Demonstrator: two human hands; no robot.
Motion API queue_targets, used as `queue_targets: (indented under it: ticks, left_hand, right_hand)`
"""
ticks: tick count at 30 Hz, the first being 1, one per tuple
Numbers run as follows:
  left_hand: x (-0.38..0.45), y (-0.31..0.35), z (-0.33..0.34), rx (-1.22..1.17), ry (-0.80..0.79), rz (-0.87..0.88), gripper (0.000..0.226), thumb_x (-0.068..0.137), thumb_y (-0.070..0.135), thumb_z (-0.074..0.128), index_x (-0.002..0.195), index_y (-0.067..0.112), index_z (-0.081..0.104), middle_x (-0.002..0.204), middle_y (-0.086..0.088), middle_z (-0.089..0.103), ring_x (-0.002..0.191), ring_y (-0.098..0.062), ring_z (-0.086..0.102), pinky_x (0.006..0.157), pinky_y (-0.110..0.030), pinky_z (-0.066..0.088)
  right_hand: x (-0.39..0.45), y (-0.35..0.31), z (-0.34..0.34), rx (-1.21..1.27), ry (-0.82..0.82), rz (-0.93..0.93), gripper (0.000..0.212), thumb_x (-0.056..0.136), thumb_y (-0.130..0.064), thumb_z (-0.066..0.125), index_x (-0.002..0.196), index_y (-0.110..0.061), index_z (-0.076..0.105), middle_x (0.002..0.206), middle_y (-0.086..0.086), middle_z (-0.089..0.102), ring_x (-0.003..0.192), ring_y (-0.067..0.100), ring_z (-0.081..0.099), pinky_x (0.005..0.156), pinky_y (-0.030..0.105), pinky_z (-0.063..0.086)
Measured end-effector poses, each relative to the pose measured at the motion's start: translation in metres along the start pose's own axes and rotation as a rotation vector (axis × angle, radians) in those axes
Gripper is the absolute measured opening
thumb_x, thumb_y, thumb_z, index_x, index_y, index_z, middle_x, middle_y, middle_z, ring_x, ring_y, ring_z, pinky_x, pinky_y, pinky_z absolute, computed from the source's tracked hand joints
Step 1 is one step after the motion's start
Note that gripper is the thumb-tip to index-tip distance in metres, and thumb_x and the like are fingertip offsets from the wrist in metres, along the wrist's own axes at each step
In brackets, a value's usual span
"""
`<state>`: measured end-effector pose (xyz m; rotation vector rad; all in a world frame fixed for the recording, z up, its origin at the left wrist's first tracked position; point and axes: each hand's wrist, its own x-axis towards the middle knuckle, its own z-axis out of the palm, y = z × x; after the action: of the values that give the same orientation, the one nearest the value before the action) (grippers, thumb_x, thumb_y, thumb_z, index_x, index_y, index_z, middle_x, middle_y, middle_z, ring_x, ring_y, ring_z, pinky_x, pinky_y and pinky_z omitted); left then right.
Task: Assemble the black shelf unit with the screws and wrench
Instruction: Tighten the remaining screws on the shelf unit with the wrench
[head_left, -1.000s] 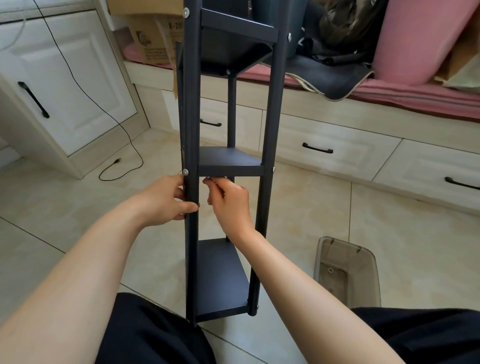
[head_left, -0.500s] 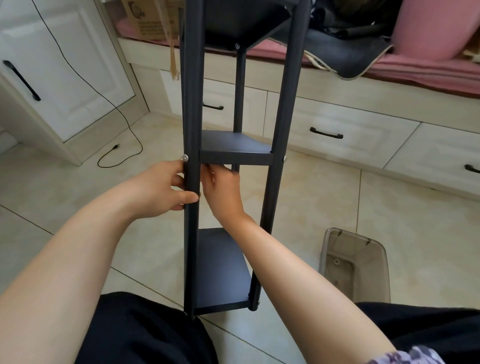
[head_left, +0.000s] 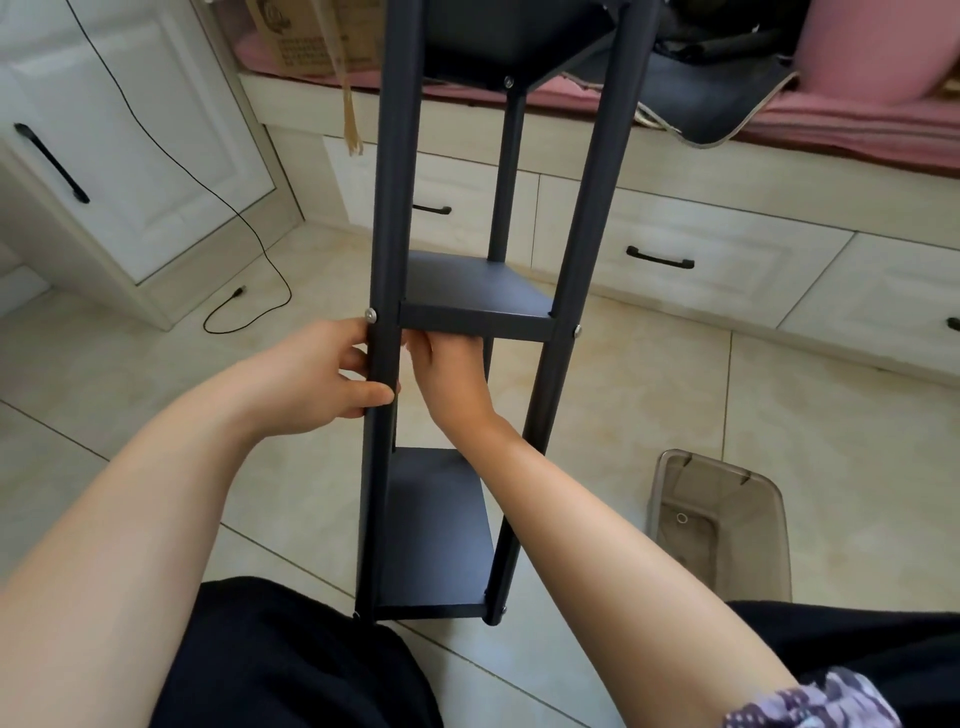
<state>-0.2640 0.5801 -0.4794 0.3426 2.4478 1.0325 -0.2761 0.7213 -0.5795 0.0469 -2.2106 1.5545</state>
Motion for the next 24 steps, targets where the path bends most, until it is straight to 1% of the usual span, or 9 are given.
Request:
queue_targets:
  ticks: [3,6,8,10,11,16,19,22,24]
  left_hand:
    - [0.000,0.001,0.000,0.016,-0.007,0.016,0.033,0.092,0.003,0.068,0.106,0.032,0.059,0.102,0.002,0.075,0.091,-0.016,0.074,0.069,-0.018,0.059]
    - [0.001,-0.001,0.001,0.025,-0.003,0.015,0.031,0.092,0.004,0.069,0.113,0.025,0.059,0.105,-0.001,0.074,0.093,-0.019,0.074,0.079,-0.028,0.062]
    - [0.001,-0.001,0.002,0.035,0.002,0.010,0.036,0.092,0.004,0.069,0.122,0.020,0.057,0.107,-0.004,0.072,0.096,-0.023,0.073,0.085,-0.036,0.061]
    - [0.000,-0.001,0.004,0.038,0.011,0.011,0.037,0.092,0.004,0.069,0.123,0.019,0.054,0.109,-0.005,0.070,0.096,-0.023,0.071,0.079,-0.032,0.061]
    - [-0.001,-0.001,0.005,0.041,0.015,0.012,0.037,0.092,0.004,0.069,0.123,0.019,0.054,0.110,-0.006,0.069,0.096,-0.022,0.071,0.076,-0.030,0.060]
    - [-0.005,0.002,0.004,0.042,0.008,-0.001,0.040,0.092,0.005,0.069,0.128,0.015,0.053,0.111,-0.008,0.067,0.096,-0.023,0.069,0.079,-0.034,0.061]
    - [-0.010,0.001,0.003,0.041,0.000,-0.012,0.042,0.092,0.005,0.069,0.129,0.014,0.053,0.107,-0.005,0.067,0.097,-0.023,0.069,0.080,-0.034,0.060]
    - [-0.014,0.000,0.002,0.064,0.000,-0.026,0.044,0.092,0.005,0.069,0.132,0.014,0.052,0.108,-0.005,0.065,0.102,-0.026,0.067,0.083,-0.036,0.060]
    - [-0.015,0.000,0.001,0.070,0.003,-0.027,0.043,0.093,0.005,0.068,0.132,0.014,0.052,0.110,-0.008,0.066,0.103,-0.028,0.067,0.082,-0.036,0.060]
  right_hand:
    - [-0.015,-0.001,-0.006,-0.127,-0.058,-0.013,0.020,0.102,-0.013,0.045,0.093,-0.005,0.061,0.075,0.000,0.057,0.067,0.014,0.050,0.064,0.008,0.038]
    - [-0.039,0.002,-0.013,-0.282,-0.176,0.049,0.025,0.106,-0.024,0.039,0.100,-0.007,0.057,0.076,0.003,0.059,0.062,0.017,0.053,0.056,0.023,0.038]
    - [-0.052,0.002,-0.024,-0.351,-0.254,0.128,0.028,0.107,-0.028,0.036,0.104,-0.008,0.056,0.077,0.004,0.060,0.062,0.018,0.057,0.054,0.030,0.046]
    - [-0.059,-0.005,-0.038,-0.455,-0.354,0.181,0.030,0.107,-0.029,0.035,0.107,-0.008,0.056,0.084,0.009,0.063,0.068,0.024,0.061,0.064,0.043,0.056]
    - [-0.060,-0.010,-0.044,-0.505,-0.401,0.185,0.031,0.107,-0.029,0.034,0.107,-0.007,0.056,0.087,0.011,0.063,0.071,0.026,0.062,0.066,0.044,0.057]
    - [-0.056,-0.057,-0.085,-0.710,-0.536,0.097,0.028,0.105,-0.027,0.035,0.098,-0.010,0.057,0.086,0.010,0.061,0.071,0.028,0.060,0.061,0.038,0.052]
    - [-0.047,-0.084,-0.122,-0.752,-0.486,0.063,0.030,0.103,-0.027,0.038,0.078,-0.016,0.051,0.075,0.003,0.057,0.066,0.026,0.056,0.056,0.034,0.044]
    - [-0.034,-0.095,-0.155,-0.690,-0.386,0.127,0.031,0.102,-0.027,0.042,0.080,-0.013,0.059,0.078,0.004,0.061,0.071,0.026,0.061,0.064,0.041,0.051]
    - [-0.025,-0.095,-0.172,-0.675,-0.329,0.176,0.031,0.102,-0.025,0.043,0.084,-0.012,0.064,0.080,0.002,0.061,0.078,0.026,0.060,0.069,0.038,0.050]
